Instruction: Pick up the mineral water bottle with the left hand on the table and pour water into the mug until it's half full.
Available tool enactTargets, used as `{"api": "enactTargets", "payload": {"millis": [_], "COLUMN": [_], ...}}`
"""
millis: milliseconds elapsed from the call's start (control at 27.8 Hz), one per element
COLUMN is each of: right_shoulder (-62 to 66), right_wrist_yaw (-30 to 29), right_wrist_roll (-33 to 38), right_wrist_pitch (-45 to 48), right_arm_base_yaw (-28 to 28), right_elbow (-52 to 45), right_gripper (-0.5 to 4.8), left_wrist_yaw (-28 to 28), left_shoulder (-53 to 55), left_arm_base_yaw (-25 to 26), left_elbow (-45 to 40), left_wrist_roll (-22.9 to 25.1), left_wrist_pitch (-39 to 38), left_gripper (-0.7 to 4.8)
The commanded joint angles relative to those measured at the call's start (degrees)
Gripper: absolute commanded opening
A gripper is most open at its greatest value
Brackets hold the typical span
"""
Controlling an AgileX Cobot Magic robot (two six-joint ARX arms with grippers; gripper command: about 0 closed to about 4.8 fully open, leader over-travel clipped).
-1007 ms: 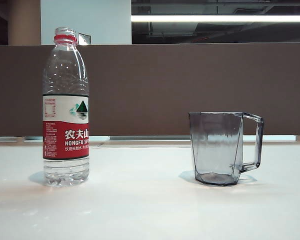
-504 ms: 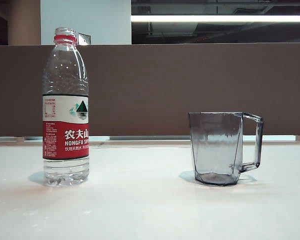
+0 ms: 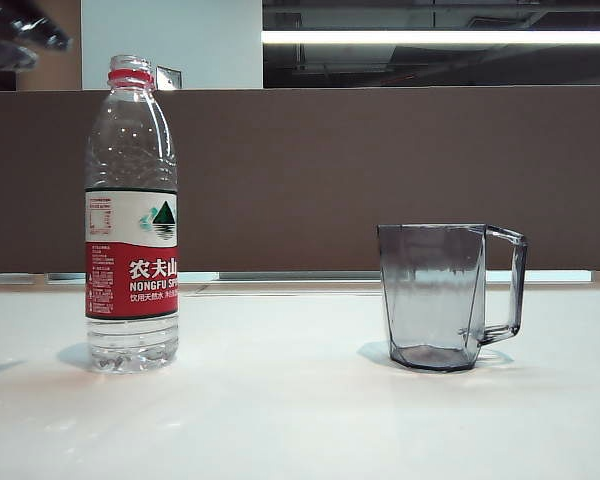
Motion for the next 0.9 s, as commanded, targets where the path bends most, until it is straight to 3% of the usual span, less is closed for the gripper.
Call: {"api": "enactTargets", "payload": {"millis": [36,108,144,360,504,899], "right_shoulder": [1.7,2.6,2.7,2.7,2.7,2.7], "right_wrist_yaw": [1.2,2.9,6.9,15.3,19.1,21.6], "right_wrist_roll": [0.2,0.2,0.2,-0.1,-0.5,-4.3], "right_wrist_pitch": [1.6,1.9,1.8,0.0,-1.6,-2.8], "right_arm_base_yaw": [3.5,7.7,11.2,21.2,27.6,40.3], "right_elbow": [0.3,0.3,0.4,0.4,0.4,0.4], "right_gripper": [-0.03,-0.03,-0.03,-0.03,-0.03,-0.03], "left_wrist_yaw": [0.2,0.4,0.4,0.5,4.5,6.0], "left_shoulder": [-0.1,-0.1,-0.1,-0.1,0.0,0.3], "left_arm_base_yaw": [0.0,0.0,0.0,0.0,0.0,0.0], "left_elbow": [0.5,0.5,0.5,0.4,0.0,-5.3], "left_wrist_roll": [0.2,0.2,0.2,0.2,0.1,0.2], "left_wrist_pitch": [0.9,0.9,0.7,-0.9,-1.2,1.1], "left_gripper": [3.57,4.31,4.79,4.79,4.79,4.79]}}
